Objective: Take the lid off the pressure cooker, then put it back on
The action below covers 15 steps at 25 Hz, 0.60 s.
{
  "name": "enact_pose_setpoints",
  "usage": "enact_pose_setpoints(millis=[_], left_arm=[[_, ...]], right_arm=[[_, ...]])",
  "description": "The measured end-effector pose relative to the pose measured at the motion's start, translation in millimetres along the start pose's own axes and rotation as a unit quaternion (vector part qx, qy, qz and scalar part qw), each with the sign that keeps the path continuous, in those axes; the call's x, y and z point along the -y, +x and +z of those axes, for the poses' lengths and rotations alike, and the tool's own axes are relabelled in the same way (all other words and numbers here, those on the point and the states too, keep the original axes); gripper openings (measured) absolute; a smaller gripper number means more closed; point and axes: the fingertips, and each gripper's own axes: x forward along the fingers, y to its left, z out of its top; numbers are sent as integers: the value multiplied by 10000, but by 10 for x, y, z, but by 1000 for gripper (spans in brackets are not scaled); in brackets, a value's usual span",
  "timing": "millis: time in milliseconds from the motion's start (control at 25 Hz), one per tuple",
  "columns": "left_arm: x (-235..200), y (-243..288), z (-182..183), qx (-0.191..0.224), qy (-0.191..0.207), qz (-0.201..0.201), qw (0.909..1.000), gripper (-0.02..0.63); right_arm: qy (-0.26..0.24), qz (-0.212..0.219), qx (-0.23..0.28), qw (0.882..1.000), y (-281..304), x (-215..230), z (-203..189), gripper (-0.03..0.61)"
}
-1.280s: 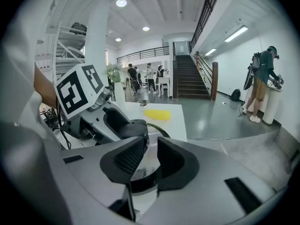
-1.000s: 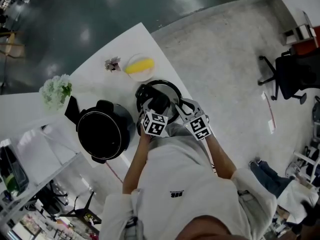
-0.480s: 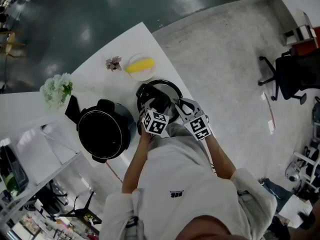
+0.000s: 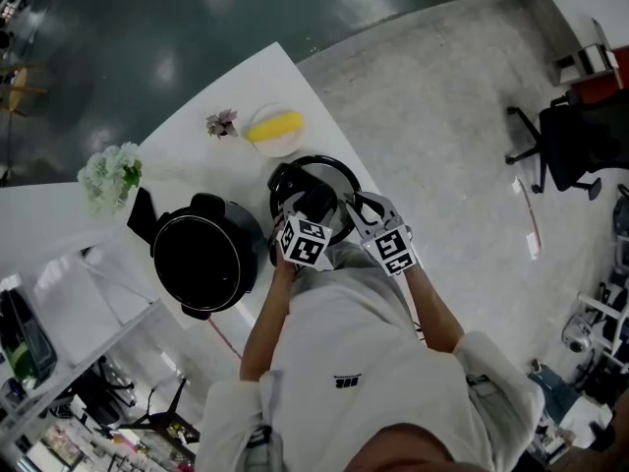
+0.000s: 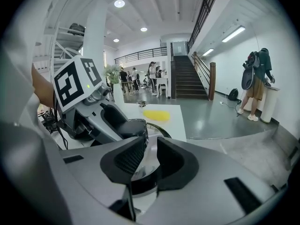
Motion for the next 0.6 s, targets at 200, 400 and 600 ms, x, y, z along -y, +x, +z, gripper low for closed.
enact_pose_setpoints(millis=[200,400,600], left_arm=[[37,-133,119,113,120,-30,9999,285],[43,-298,247,237,224,-29,9995,285],[54,-493,379,385,293,-54,9988,285]], right_arm=[[-50,-38,111,9999,-66,-15,111,89],[-61,-55,269,9996,-161,-45,322,89],[-106,-53,455,9989,-304,-94,609,89]])
